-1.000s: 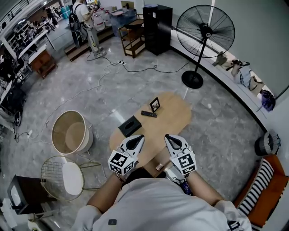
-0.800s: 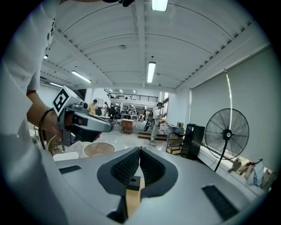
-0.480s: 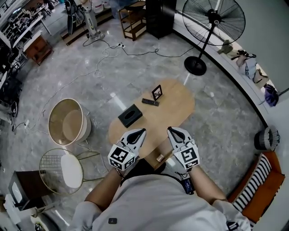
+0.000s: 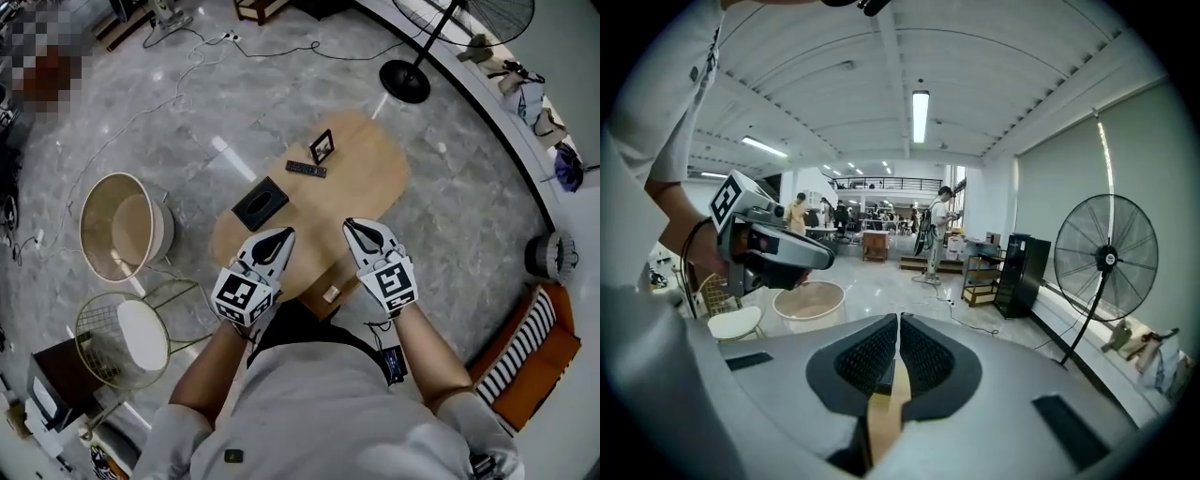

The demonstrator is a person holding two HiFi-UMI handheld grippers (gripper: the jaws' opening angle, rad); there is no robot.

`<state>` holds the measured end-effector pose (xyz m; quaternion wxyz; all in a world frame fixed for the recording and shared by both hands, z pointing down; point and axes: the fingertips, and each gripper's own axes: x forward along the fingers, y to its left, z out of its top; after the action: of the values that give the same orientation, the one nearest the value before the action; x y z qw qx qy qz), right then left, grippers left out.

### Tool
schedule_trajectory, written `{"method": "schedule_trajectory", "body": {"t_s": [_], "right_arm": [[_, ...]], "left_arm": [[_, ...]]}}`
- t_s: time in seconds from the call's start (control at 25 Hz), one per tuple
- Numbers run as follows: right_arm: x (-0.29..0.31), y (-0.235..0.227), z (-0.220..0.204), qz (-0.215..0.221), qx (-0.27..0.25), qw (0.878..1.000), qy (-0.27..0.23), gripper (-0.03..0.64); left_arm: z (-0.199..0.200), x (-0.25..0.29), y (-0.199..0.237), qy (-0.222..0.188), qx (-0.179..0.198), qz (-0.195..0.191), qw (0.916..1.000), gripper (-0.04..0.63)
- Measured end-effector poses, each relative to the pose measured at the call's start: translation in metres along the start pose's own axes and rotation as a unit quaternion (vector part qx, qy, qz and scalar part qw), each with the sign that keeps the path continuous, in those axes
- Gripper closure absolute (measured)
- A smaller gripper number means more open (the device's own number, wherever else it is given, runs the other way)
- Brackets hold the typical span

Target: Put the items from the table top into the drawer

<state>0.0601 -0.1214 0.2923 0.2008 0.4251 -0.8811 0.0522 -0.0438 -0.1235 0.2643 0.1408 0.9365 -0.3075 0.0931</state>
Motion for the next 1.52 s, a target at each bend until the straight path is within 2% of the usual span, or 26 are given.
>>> {"method": "schedule_trajectory", "body": {"t_s": [0.2, 0.52, 0.76, 1.16, 1.52], "right_arm": [[0.051, -0.024, -0.029, 0.011, -0.002, 1.000, 0.021, 0.576], [0.144, -0.046, -0.091, 0.043, 0.000, 0.997, 0.071, 0.481], [0.212, -0.053, -0.138, 0.073, -0.011, 0.992, 0.100, 0.442], [0.318, -0.061, -0.242, 0.110, -0.023, 0.978, 0.178, 0.383], [0.380, -0.071, -0.331, 0.128, -0.042, 0.960, 0.246, 0.365]], "left_arm": [[-0.021, 0.026, 0.045, 0.015, -0.016, 0.009, 0.9997, 0.586], [-0.075, 0.071, 0.108, 0.049, -0.023, 0.006, 0.9985, 0.586], [-0.115, 0.103, 0.153, 0.064, -0.023, 0.005, 0.9977, 0.586], [-0.200, 0.150, 0.214, 0.098, -0.041, 0.009, 0.9943, 0.586], [-0.255, 0.170, 0.249, 0.114, -0.066, 0.014, 0.9912, 0.586]]}}
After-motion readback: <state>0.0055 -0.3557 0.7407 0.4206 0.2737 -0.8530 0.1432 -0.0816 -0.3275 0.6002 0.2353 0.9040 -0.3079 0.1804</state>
